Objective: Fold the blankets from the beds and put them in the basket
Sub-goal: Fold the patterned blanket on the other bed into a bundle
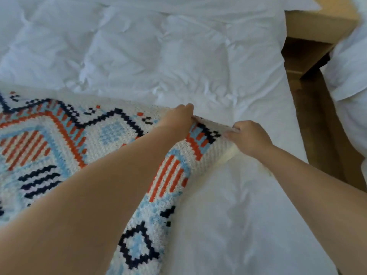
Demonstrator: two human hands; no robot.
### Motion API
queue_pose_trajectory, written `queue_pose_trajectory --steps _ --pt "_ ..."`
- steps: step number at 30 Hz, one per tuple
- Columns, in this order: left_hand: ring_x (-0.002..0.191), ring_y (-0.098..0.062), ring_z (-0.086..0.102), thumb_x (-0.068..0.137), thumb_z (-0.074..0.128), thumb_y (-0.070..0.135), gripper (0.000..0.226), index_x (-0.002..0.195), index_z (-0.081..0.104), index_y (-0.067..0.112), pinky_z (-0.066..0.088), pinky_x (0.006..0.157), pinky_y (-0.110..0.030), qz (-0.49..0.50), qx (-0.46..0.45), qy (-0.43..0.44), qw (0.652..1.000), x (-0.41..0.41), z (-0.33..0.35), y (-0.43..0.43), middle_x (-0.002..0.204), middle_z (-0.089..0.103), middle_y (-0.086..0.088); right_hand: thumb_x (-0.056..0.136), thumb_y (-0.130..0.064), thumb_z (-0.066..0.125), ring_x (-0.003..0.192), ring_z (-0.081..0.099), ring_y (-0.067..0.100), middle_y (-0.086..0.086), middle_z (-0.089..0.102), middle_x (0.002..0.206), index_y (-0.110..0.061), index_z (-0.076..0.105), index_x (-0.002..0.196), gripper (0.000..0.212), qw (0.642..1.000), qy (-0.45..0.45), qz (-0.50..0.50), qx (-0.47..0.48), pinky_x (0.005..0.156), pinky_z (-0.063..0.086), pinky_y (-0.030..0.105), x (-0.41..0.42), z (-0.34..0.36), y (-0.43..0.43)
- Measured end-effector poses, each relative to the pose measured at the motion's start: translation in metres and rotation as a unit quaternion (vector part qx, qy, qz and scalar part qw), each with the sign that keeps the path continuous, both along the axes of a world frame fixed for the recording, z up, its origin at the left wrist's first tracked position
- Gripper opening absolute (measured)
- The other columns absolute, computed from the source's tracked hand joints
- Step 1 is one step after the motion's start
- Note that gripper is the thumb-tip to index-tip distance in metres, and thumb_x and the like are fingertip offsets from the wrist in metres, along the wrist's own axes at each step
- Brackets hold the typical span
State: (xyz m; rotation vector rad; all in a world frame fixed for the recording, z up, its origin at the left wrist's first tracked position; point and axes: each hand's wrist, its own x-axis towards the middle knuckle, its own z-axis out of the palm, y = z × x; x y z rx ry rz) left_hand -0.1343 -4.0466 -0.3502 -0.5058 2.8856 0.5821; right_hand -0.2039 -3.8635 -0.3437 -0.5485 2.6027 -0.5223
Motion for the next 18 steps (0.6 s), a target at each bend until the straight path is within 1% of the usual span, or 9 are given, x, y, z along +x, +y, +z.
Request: queue_pose_trajectory --steps 3,6,9,10,11,12,13,15,18 --pt "0.075 -0.022 0.047 0.094 0.043 0.000 0.012 0.101 0.043 0.010 0.036 0.063 -0.029 0.029 -0.013 0.048 0.998 -0.035 -0.003 0.001 0.097 0.051 -0.010 0.092 -0.033 0.057 0.048 0.036 0.018 0.002 0.038 0.051 -0.014 0.036 0.052 0.049 0.998 0.065 0.000 0.026 0.047 0.023 0.028 -0.038 0.002 -0.004" --pt "0.086 -0.026 0.050 0.093 0.045 -0.002 0.022 0.114 0.046 0.006 0.037 0.068 -0.030 0.063 -0.009 0.088 0.994 -0.061 -0.016 -0.001 0.108 0.052 -0.013 0.091 -0.030 0.056 0.050 0.039 0.020 0.003 0.041 0.054 -0.013 0.038 0.054 0.045 0.991 0.120 -0.030 0.044 0.046 0.023 0.026 -0.074 -0.010 -0.018" --pt "0.092 -0.025 0.046 0.093 0.044 -0.003 0.021 0.113 0.047 0.006 0.039 0.074 -0.030 0.098 0.030 0.100 0.990 -0.079 -0.041 -0.003 0.114 0.050 -0.014 0.089 -0.011 0.051 0.061 0.044 0.026 0.003 0.041 0.060 -0.012 0.037 0.059 0.033 0.982 0.157 -0.043 0.091 0.046 0.023 0.025 -0.098 -0.035 -0.037" --pt "0.097 -0.025 0.045 0.095 0.043 0.000 0.022 0.116 0.046 0.006 0.041 0.080 -0.031 0.106 0.040 0.097 0.989 -0.081 -0.056 -0.005 0.119 0.048 -0.015 0.089 -0.006 0.047 0.068 0.045 0.026 0.002 0.043 0.067 -0.011 0.038 0.063 0.028 0.979 0.167 -0.040 0.106 0.049 0.026 0.026 -0.098 -0.049 -0.044" --pt "0.109 -0.027 0.044 0.098 0.040 0.008 0.026 0.124 0.044 0.006 0.040 0.091 -0.033 0.104 0.043 0.089 0.990 -0.079 -0.074 -0.006 0.129 0.044 -0.015 0.090 -0.005 0.044 0.078 0.045 0.026 0.004 0.045 0.079 -0.010 0.043 0.072 0.018 0.978 0.171 -0.043 0.113 0.056 0.032 0.028 -0.096 -0.069 -0.050" --pt "0.125 -0.030 0.037 0.100 0.036 0.018 0.036 0.135 0.036 0.007 0.033 0.105 -0.036 0.092 0.035 0.072 0.993 -0.075 -0.094 -0.005 0.142 0.035 -0.016 0.093 -0.010 0.040 0.092 0.044 0.027 0.007 0.046 0.096 -0.009 0.047 0.089 0.008 0.978 0.167 -0.049 0.114 0.069 0.037 0.033 -0.091 -0.091 -0.054" --pt "0.138 -0.031 0.023 0.101 0.029 0.028 0.048 0.146 0.023 0.011 0.019 0.114 -0.037 0.070 0.016 0.050 0.996 -0.070 -0.114 -0.003 0.153 0.020 -0.015 0.097 -0.020 0.036 0.108 0.041 0.029 0.011 0.044 0.117 -0.010 0.046 0.111 0.020 0.976 0.169 -0.067 0.116 0.085 0.035 0.039 -0.084 -0.115 -0.055" --pt "0.146 -0.027 0.001 0.099 0.020 0.043 0.061 0.151 -0.003 0.020 -0.001 0.117 -0.037 0.030 -0.040 0.031 0.998 -0.068 -0.147 -0.001 0.159 -0.005 -0.010 0.099 -0.036 0.024 0.132 0.025 0.033 0.015 0.027 0.146 -0.015 0.027 0.140 0.046 0.971 0.173 -0.111 0.124 0.106 0.022 0.045 -0.074 -0.153 -0.055" --pt "0.146 -0.030 -0.002 0.095 0.016 0.053 0.066 0.150 -0.009 0.025 -0.003 0.117 -0.039 0.008 -0.101 0.044 0.994 -0.085 -0.165 -0.007 0.158 -0.012 -0.011 0.099 -0.039 0.018 0.144 0.005 0.031 0.012 0.006 0.158 -0.021 0.004 0.150 0.056 0.967 0.178 -0.140 0.120 0.114 0.006 0.047 -0.084 -0.175 -0.059"
